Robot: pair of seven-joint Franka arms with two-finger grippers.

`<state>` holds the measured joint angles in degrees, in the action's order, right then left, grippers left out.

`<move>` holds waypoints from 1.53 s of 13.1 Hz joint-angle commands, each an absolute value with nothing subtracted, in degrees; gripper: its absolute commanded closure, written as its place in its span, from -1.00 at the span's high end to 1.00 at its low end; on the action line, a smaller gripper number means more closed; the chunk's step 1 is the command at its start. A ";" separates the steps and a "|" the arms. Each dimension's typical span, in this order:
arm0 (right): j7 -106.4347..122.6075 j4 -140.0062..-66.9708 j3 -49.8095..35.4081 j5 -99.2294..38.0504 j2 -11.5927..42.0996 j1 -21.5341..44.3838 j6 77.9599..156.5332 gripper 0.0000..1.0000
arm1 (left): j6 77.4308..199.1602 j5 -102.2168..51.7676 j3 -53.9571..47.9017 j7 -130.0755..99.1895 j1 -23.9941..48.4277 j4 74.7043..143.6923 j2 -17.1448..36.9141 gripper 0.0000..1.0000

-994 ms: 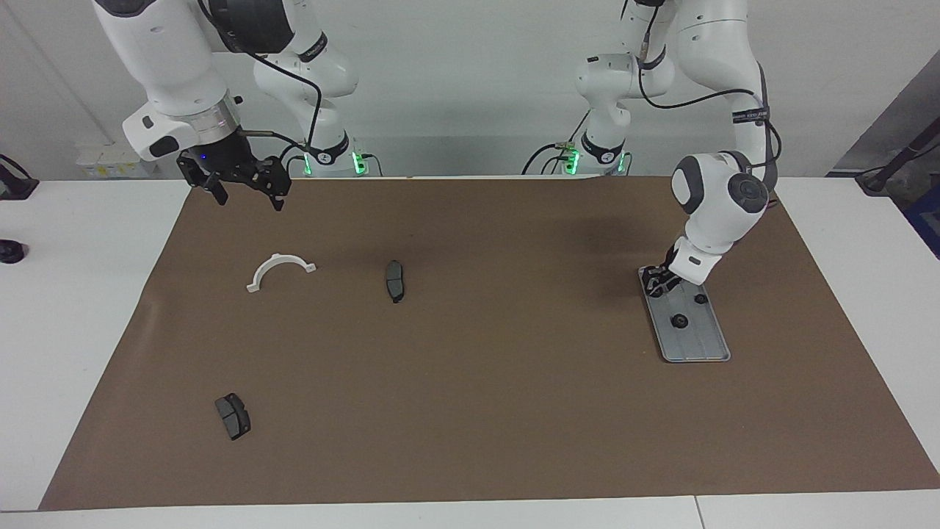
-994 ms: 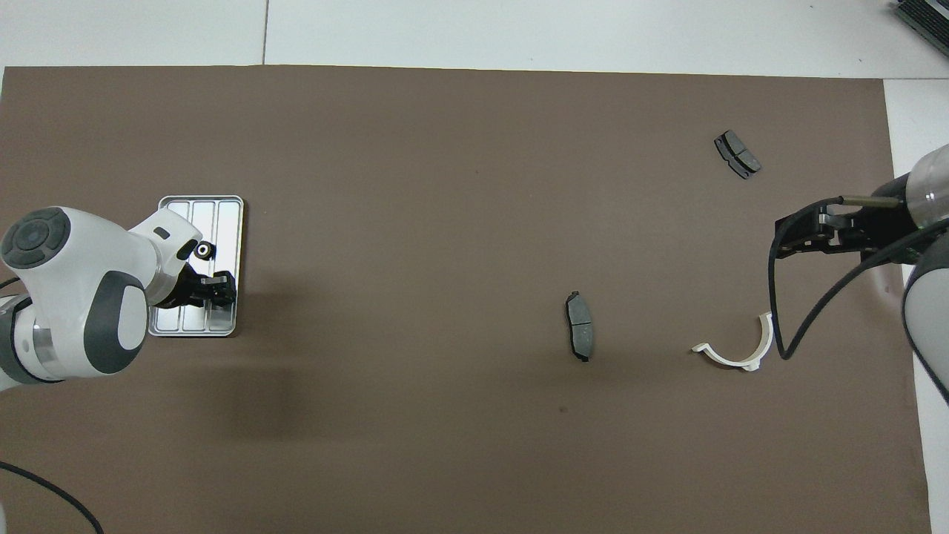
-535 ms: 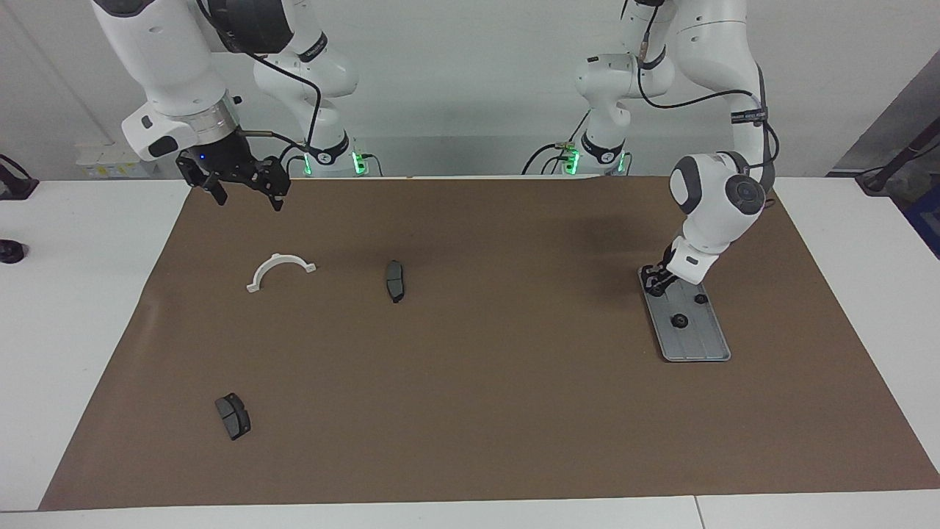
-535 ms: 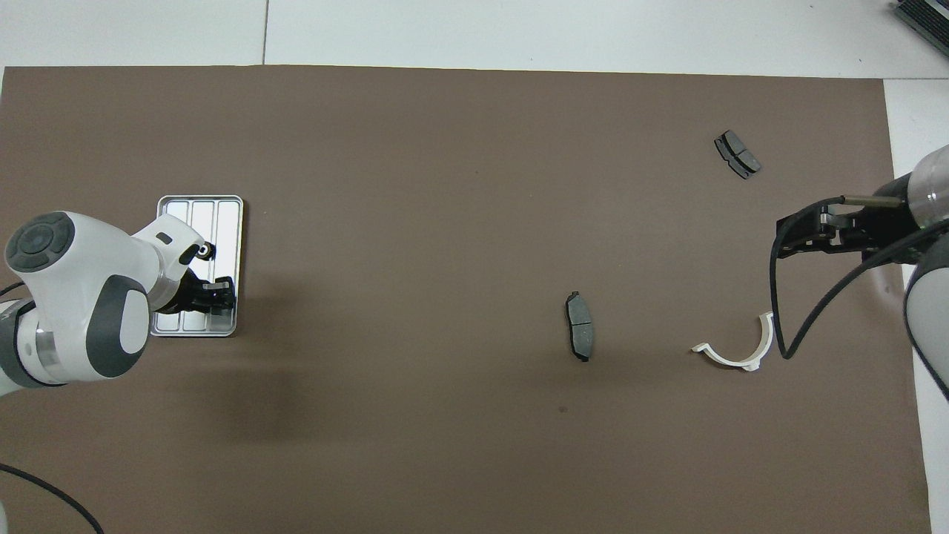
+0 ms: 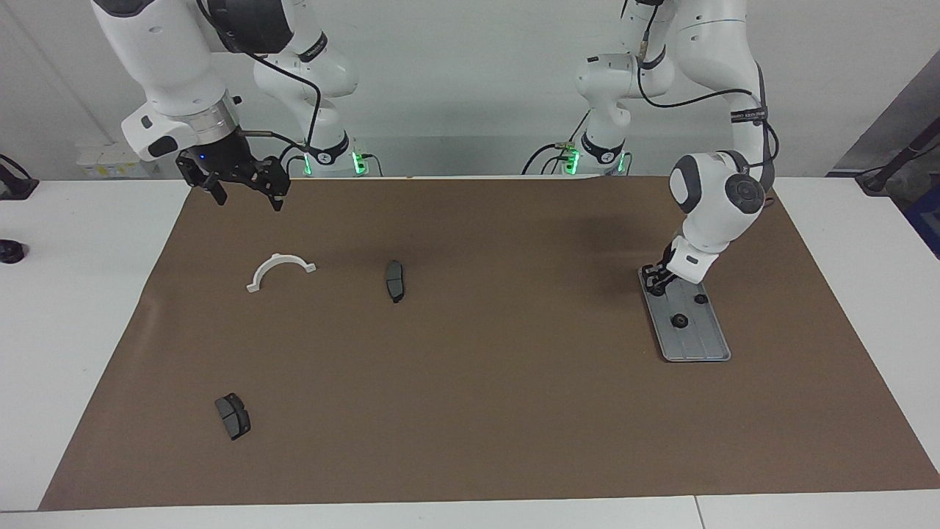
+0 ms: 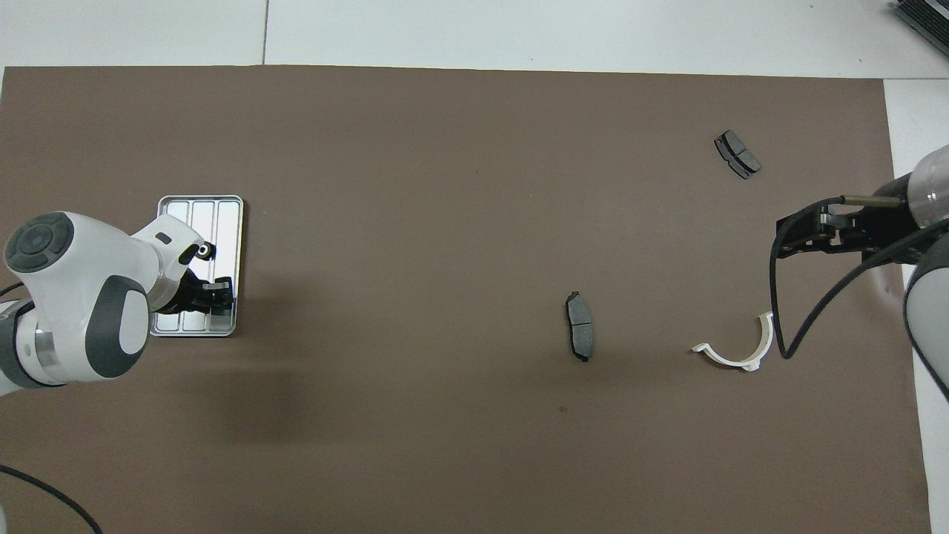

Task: Place bearing gear from tray to pile
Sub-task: 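Carry the gear with the left gripper to mid-table and release it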

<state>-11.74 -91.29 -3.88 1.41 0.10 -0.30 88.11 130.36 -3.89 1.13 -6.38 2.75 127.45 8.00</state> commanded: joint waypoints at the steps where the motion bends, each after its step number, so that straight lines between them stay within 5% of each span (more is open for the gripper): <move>1: -10.02 -91.67 -4.04 0.44 -0.35 -0.62 88.95 1.00 | 125.96 -4.48 1.15 -6.94 3.43 122.46 8.43 -0.81; 5: -10.02 -91.76 -4.04 0.44 -0.35 -0.62 89.03 1.00 | 122.34 -9.75 0.44 -11.66 9.64 113.47 11.25 -0.81; 13: -9.84 -92.02 -4.04 0.44 -0.35 -0.62 89.64 1.00 | 132.79 -9.41 0.70 -25.65 33.11 113.65 15.18 -0.81; 16: -9.84 -92.02 -4.04 0.44 -0.35 -0.53 89.82 1.00 | 135.70 -7.14 0.79 -26.81 36.20 113.55 17.23 -0.72; 18: -9.76 -92.02 -4.13 0.44 -0.35 -0.44 90.09 1.00 | 136.23 -4.75 0.62 -26.46 36.74 113.47 17.40 0.53; 19: -9.76 -92.11 -4.13 0.44 -0.35 -0.44 90.61 1.00 | 136.23 -4.75 0.70 -26.28 36.74 113.03 17.58 0.92; 20: -9.84 -92.37 -4.13 0.44 -0.35 -0.27 91.14 1.00 | 135.71 -4.75 0.70 -26.28 36.04 112.16 17.58 1.00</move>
<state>-11.70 -91.34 -3.97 1.41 0.10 -0.09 89.17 135.70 -5.74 -0.28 -26.39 35.89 113.64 17.42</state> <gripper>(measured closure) 0.000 0.529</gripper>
